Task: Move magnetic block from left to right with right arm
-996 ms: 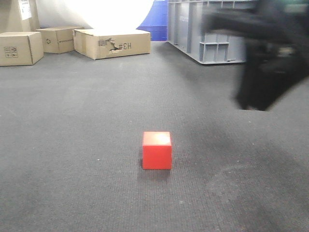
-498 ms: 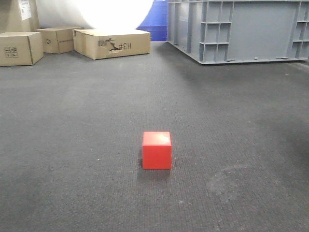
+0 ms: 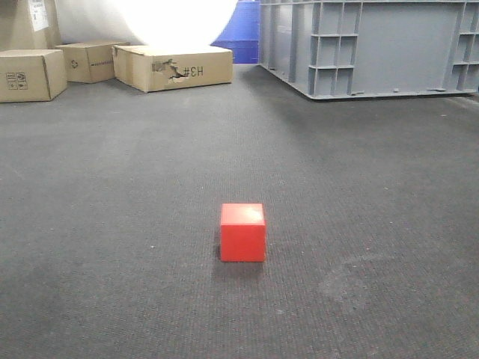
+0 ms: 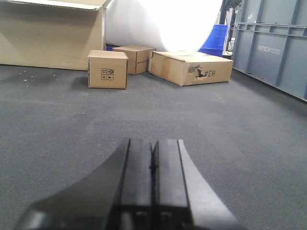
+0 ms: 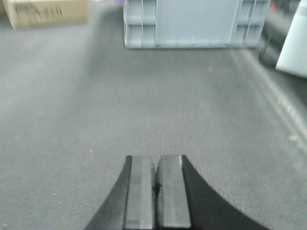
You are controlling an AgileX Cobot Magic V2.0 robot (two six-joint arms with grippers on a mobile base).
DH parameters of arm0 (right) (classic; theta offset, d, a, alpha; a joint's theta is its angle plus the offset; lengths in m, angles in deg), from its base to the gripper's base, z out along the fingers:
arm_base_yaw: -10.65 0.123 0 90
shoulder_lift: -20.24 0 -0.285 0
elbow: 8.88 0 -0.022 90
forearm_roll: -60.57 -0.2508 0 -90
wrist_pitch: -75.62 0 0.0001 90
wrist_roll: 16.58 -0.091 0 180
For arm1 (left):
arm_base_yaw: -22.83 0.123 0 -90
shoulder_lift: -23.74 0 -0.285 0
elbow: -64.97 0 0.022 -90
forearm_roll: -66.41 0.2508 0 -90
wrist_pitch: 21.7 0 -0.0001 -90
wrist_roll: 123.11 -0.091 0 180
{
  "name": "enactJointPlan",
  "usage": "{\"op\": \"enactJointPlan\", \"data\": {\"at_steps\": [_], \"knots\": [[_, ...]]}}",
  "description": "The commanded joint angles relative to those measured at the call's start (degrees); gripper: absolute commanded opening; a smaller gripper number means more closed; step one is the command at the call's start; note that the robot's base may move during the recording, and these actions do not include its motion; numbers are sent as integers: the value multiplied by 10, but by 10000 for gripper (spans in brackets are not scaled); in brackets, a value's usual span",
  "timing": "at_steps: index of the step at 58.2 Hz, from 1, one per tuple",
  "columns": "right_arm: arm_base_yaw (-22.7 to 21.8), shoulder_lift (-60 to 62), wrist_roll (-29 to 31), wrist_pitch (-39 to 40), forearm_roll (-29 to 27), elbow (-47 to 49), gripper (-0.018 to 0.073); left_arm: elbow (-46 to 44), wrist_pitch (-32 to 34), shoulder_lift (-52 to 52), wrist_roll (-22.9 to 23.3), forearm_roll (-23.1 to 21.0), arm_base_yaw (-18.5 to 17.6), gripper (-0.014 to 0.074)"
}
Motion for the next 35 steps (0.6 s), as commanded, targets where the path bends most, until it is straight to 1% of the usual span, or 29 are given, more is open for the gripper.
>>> {"op": "enactJointPlan", "data": {"at_steps": [1,7,31,35], "knots": [[-2,37,7,21,-4,13,29,4,50,-5,1,-3,-3,-126],[-2,59,7,16,-4,13,29,4,50,-5,1,-3,-3,-126],[-2,66,6,17,-4,12,29,4,50,-5,1,-3,-3,-126],[-2,81,3,17,8,10,29,4,50,-5,1,-3,-3,-126]]}}
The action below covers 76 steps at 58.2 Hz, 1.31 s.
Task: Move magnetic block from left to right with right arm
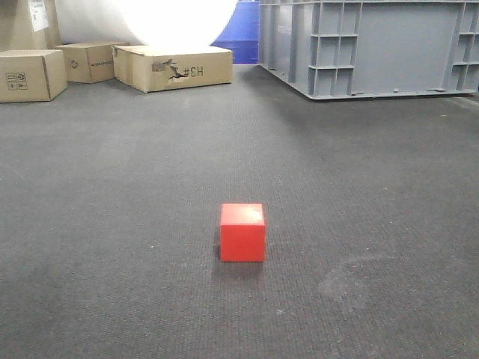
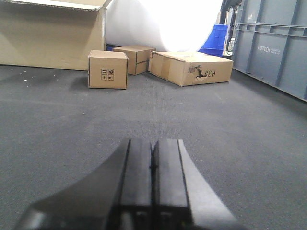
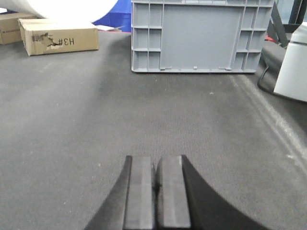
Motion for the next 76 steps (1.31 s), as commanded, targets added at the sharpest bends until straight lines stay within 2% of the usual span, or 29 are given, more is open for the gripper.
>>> {"op": "enactJointPlan", "data": {"at_steps": [1,10,17,23,28,76], "knots": [[-2,14,-3,45,14,14,29,4,50,-5,1,-3,-3,-126],[-2,81,-83,48,103,-13,29,4,50,-5,1,-3,-3,-126],[-2,108,-150,53,105,-43,29,4,50,-5,1,-3,-3,-126],[-2,108,-150,73,114,-64,29,4,50,-5,1,-3,-3,-126],[-2,108,-150,122,136,-88,29,4,50,-5,1,-3,-3,-126],[-2,108,-150,121,147,-86,29,4,50,-5,1,-3,-3,-126]]}}
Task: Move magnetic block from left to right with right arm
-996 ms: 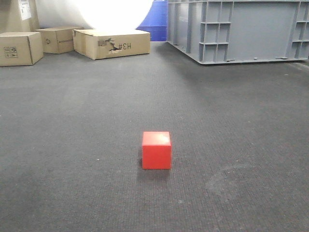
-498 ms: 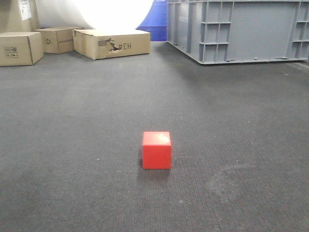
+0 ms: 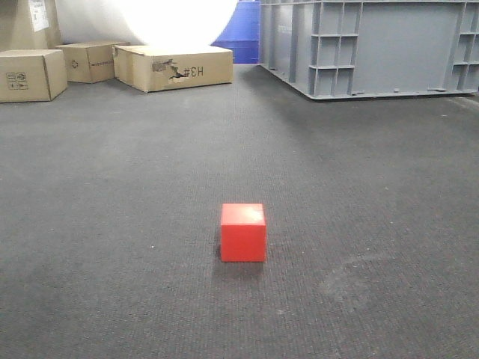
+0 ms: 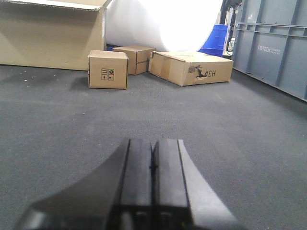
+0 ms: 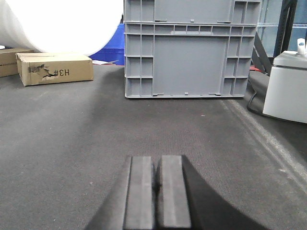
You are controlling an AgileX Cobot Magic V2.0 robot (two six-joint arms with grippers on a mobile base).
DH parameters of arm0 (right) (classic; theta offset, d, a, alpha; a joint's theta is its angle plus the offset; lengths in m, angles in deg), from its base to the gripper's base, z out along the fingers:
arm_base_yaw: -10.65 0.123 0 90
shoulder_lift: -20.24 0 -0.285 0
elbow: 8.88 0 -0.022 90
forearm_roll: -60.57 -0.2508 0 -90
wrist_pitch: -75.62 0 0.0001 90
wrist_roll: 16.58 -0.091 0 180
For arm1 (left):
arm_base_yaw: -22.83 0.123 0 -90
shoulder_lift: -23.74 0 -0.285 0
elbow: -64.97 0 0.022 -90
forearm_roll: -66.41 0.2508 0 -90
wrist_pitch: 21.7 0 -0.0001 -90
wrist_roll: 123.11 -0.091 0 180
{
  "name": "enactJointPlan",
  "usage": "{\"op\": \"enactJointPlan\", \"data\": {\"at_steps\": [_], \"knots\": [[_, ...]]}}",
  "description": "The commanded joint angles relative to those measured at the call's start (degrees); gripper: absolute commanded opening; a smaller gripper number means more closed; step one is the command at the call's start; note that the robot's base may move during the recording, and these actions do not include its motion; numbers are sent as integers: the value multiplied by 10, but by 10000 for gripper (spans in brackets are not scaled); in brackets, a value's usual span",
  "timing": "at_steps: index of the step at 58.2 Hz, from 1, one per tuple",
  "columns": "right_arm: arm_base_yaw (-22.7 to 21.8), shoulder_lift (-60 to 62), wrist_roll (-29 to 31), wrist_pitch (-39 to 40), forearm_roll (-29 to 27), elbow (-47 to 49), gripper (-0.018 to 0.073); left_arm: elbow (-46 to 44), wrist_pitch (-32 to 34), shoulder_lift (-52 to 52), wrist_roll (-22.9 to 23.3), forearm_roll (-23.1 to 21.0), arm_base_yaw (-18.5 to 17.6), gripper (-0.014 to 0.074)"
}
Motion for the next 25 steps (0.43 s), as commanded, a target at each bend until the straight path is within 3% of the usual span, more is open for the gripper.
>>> {"op": "enactJointPlan", "data": {"at_steps": [1,25], "knots": [[-2,12,-1,54,6,-1,29,4,50,-5,1,-3,-3,-126],[-2,12,-1,54,6,-1,29,4,50,-5,1,-3,-3,-126]]}}
